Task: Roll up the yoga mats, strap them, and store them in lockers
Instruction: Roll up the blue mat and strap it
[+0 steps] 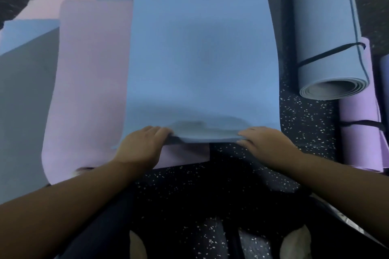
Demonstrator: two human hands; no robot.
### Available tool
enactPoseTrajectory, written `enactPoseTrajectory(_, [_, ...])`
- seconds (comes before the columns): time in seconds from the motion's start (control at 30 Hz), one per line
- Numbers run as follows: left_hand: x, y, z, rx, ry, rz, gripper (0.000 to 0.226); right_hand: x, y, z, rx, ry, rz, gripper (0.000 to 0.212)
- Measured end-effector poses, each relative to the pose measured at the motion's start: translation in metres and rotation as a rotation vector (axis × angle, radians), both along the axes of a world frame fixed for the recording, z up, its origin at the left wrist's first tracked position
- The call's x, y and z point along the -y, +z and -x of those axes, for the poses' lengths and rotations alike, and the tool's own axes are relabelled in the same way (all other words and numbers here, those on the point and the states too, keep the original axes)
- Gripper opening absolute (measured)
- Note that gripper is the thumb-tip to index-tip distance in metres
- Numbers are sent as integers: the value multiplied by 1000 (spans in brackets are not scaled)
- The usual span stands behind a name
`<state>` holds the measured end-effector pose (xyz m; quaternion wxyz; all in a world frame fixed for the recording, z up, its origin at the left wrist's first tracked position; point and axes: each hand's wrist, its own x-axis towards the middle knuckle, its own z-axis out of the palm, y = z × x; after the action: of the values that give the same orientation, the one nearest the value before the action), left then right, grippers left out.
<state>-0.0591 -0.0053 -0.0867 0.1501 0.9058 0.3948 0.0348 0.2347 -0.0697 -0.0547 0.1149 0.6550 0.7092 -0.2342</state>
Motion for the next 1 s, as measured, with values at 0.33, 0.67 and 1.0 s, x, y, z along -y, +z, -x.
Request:
enactPoseTrajectory(0.33, [-2, -14, -4, -204, -107, 146, 58, 2, -18, 17, -59, -69, 242, 19])
enactPoseTrajectory(0.67, [-7, -38, 1, -52, -289, -438, 39, -4, -28, 32, 132, 199, -262, 31])
enactPoseTrajectory(1.0, [2, -43, -19, -216, -83, -179, 71, 18, -36, 52, 91, 1, -58, 69])
